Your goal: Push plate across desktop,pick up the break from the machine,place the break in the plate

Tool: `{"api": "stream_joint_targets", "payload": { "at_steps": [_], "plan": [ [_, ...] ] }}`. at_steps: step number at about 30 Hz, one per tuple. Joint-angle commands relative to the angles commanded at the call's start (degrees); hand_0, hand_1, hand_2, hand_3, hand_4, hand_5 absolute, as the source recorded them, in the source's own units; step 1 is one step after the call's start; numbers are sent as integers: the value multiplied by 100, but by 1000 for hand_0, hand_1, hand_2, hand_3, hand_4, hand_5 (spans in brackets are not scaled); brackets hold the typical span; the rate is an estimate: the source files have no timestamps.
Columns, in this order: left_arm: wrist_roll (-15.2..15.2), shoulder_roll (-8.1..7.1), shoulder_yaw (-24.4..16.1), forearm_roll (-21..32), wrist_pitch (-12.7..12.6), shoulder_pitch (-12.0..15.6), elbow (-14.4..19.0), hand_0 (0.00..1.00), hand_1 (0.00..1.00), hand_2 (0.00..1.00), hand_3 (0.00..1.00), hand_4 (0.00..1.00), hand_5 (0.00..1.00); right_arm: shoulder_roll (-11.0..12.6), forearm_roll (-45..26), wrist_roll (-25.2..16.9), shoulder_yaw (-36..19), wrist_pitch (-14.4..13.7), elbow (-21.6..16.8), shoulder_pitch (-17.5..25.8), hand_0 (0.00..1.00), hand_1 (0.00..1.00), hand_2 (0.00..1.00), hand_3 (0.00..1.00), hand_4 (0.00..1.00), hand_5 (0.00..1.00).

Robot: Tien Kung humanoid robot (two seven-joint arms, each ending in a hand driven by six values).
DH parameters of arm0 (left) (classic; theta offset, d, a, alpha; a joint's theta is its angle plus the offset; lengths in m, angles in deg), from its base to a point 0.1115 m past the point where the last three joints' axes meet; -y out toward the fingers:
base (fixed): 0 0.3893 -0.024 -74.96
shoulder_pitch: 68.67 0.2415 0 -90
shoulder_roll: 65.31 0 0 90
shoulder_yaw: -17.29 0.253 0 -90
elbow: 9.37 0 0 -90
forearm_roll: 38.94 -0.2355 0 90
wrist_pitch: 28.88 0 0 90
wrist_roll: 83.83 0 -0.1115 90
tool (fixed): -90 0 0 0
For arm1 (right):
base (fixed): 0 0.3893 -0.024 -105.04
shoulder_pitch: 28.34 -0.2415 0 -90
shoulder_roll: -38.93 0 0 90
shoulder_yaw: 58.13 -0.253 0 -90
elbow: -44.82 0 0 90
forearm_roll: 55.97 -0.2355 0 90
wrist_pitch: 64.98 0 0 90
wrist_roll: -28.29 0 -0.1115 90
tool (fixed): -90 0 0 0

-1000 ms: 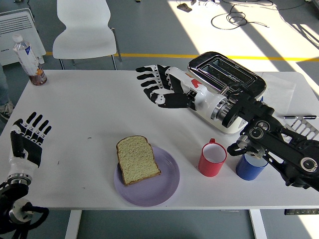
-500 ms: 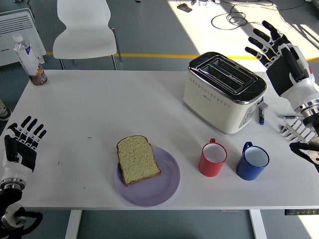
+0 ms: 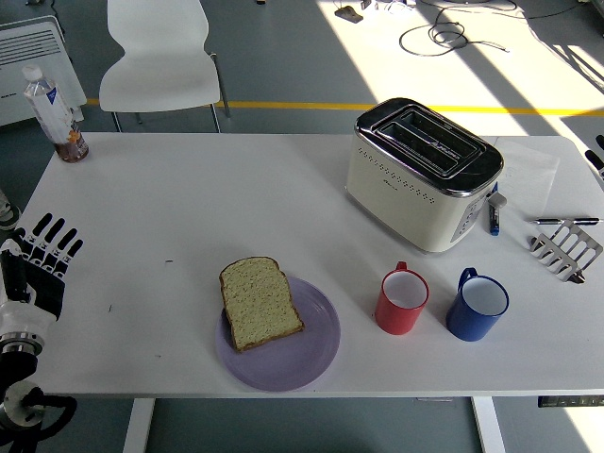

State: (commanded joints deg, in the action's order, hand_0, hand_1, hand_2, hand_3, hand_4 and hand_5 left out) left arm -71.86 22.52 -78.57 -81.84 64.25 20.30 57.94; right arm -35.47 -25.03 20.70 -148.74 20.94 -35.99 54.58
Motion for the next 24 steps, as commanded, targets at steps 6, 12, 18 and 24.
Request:
{"api": "stream_joint_targets", "payload": {
  "at_steps": [6, 12, 18, 24],
  "plan": [
    [-51, 5, 31, -8, 8, 47, 27, 793, 794, 841, 788, 449, 998, -71, 49, 16, -213, 24, 9, 199, 830, 801, 827, 830, 566, 673],
    [-62, 78, -8, -31, 16, 60, 27, 794, 795, 842, 790, 452, 998, -119, 65, -5, -389, 26, -12, 252, 830, 804, 828, 829, 567, 676],
    [-72, 94, -30, -34, 9, 37, 20, 795, 796, 842, 791, 454, 998, -169, 62, -18, -424, 15, 40, 254, 831, 805, 837, 832, 569, 678],
    [-80, 80, -32, -27, 4, -17, 18, 795, 797, 843, 792, 458, 998, -195, 77, -17, -421, 27, 102, 222, 840, 811, 845, 835, 572, 672]
  ]
}}
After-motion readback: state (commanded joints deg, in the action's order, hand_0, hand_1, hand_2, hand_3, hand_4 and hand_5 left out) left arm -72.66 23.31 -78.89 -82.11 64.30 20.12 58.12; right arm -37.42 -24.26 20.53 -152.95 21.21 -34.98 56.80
